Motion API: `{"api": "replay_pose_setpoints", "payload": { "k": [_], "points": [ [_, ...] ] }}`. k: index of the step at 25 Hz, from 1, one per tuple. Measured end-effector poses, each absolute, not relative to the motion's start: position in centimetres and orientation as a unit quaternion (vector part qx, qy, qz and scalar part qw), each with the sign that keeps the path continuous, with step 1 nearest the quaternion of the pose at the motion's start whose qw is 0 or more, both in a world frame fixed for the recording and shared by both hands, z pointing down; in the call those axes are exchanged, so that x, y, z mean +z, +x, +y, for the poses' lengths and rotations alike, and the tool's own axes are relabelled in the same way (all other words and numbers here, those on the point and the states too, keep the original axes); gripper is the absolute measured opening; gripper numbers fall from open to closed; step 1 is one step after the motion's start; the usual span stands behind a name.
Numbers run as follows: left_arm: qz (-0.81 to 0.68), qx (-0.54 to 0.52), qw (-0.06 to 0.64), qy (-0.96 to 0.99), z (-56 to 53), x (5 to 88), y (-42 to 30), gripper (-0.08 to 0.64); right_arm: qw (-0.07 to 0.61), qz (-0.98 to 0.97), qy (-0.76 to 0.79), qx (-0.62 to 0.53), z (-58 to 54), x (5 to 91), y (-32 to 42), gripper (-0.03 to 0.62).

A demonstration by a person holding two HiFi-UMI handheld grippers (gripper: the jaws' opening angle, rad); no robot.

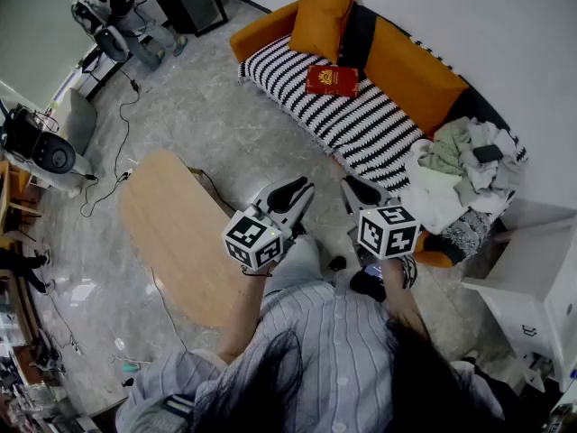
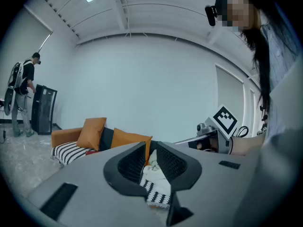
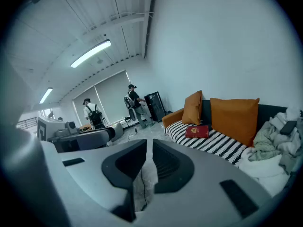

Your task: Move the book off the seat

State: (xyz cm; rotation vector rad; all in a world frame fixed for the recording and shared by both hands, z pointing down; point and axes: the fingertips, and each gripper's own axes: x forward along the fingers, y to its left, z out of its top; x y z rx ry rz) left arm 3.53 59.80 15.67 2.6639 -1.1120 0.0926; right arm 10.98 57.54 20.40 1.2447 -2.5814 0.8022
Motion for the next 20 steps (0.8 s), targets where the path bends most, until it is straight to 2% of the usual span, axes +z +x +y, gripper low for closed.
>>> {"api": "replay_pose_setpoints", "payload": {
  "k": [20],
  "points": [
    [-0.406,0.037,0.157,0.899,57.4,17.3,1.3,0.064,0.073,-0.852,0.424,0.298,53.6,22.0,10.8,0.054]
  ]
}}
